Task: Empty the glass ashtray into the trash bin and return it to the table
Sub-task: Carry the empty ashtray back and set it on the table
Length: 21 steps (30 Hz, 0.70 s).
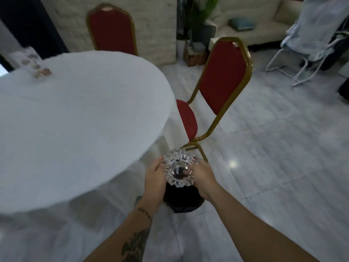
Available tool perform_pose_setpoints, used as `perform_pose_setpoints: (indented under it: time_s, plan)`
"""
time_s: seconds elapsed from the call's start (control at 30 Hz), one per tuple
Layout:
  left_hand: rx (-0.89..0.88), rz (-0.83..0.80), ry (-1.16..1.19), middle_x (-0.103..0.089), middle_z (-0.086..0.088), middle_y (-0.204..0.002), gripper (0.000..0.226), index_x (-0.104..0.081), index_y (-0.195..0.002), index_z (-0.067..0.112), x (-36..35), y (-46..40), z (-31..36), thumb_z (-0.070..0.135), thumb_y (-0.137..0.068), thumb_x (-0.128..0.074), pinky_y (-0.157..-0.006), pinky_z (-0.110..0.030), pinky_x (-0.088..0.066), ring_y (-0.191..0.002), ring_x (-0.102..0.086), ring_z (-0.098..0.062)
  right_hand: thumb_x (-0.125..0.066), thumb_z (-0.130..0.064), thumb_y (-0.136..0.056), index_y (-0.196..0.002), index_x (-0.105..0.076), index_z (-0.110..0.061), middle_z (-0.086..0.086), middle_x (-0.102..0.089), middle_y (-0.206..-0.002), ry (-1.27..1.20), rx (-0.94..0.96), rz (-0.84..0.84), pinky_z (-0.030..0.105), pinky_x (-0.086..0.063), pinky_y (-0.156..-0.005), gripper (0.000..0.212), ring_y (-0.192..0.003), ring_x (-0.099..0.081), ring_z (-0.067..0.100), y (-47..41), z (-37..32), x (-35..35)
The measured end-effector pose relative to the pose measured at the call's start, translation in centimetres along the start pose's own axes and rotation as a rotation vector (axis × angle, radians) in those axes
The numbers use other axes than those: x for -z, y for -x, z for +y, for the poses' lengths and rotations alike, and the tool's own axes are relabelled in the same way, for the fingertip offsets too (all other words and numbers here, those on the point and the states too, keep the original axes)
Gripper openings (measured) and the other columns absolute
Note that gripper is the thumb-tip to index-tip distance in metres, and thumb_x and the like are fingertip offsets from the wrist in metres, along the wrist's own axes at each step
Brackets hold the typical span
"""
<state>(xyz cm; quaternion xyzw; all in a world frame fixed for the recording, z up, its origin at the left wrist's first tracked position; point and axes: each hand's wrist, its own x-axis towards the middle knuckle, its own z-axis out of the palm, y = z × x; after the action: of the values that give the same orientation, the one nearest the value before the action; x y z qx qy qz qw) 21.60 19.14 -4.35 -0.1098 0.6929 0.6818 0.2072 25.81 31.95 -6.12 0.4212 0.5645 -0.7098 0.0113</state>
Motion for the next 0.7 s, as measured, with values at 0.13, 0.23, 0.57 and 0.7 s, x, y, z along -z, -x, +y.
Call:
perform_pose_setpoints:
  time_s: [0.13, 0.23, 0.57, 0.7]
  plan:
    - [-0.061, 0.034, 0.038, -0.078, 0.006, -0.096, 0.043, -0.074, -0.082, 0.041, 2.0, 1.1, 6.5, 0.009, -0.096, -0.050, -0.087, -0.041, -0.059, -0.090, -0.074, -0.021, -0.068, -0.001, -0.068, -0.128, -0.056, -0.018, 0.014, -0.071, -0.117, 0.038, 0.091, -0.086, 0.048, -0.060, -0.088, 0.063, -0.103, -0.070, 0.032, 4.2, -6.9, -2.4]
    - [-0.136, 0.042, 0.041, -0.077, 0.005, -0.108, 0.031, -0.078, -0.105, 0.031, 4.4, 0.8, 10.3, 0.017, -0.093, -0.053, -0.097, -0.046, -0.055, -0.104, -0.072, -0.022, -0.053, 0.002, -0.086, -0.130, -0.047, -0.020, 0.012, -0.063, -0.116, 0.160, 0.164, -0.107, 0.043, -0.056, -0.081, 0.050, -0.106, -0.065, 0.031, 5.6, -11.0, -5.1]
    - [-0.161, 0.208, 0.217, -0.079, -0.002, -0.089, 0.041, -0.081, -0.072, 0.033, 17.5, -2.7, 16.7, 0.006, -0.091, -0.056, -0.087, -0.048, -0.058, -0.088, -0.073, -0.026, -0.039, 0.004, -0.088, -0.115, -0.067, -0.013, 0.006, -0.071, -0.091, 0.166, 0.258, -0.255, 0.031, -0.052, -0.062, 0.043, -0.072, -0.064, 0.019, 5.3, -14.3, -21.8]
    - [-0.129, 0.251, 0.211, -0.080, -0.003, -0.093, 0.035, -0.081, -0.084, 0.026, 23.2, -7.9, 17.5, 0.006, -0.090, -0.052, -0.088, -0.047, -0.060, -0.093, -0.075, -0.026, -0.038, 0.004, -0.085, -0.102, -0.070, -0.017, 0.002, -0.065, -0.079, 0.199, 0.227, -0.267, 0.031, -0.048, -0.065, 0.042, -0.069, -0.057, 0.021, 2.7, -13.9, -29.4]
